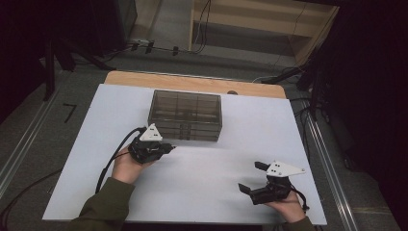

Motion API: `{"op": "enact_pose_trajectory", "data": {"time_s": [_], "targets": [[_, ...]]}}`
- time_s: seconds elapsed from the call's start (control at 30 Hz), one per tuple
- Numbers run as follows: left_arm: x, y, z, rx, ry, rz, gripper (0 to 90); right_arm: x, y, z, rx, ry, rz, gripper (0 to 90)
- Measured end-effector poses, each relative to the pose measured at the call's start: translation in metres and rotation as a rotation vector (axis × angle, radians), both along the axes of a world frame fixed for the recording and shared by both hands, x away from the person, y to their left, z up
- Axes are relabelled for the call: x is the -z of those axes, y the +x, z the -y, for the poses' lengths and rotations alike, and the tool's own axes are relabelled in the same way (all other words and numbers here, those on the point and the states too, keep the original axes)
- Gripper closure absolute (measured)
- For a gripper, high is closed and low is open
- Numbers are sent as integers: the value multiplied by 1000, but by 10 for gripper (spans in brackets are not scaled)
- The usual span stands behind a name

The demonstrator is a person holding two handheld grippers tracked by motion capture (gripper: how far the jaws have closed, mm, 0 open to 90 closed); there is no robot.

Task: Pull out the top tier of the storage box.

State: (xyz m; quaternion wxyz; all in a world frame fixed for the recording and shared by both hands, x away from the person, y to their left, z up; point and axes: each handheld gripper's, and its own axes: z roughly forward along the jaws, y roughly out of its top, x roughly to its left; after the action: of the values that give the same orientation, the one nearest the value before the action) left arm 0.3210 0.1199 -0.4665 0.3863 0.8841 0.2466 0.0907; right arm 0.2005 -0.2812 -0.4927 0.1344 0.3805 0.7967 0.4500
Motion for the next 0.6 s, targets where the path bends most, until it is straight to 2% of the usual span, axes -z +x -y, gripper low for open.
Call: {"op": "enact_pose_trajectory", "data": {"time_s": [0.6], "targets": [[-6,-9,-27,-50,-9,9,840,0,0,0,0,4,2,0]]}}
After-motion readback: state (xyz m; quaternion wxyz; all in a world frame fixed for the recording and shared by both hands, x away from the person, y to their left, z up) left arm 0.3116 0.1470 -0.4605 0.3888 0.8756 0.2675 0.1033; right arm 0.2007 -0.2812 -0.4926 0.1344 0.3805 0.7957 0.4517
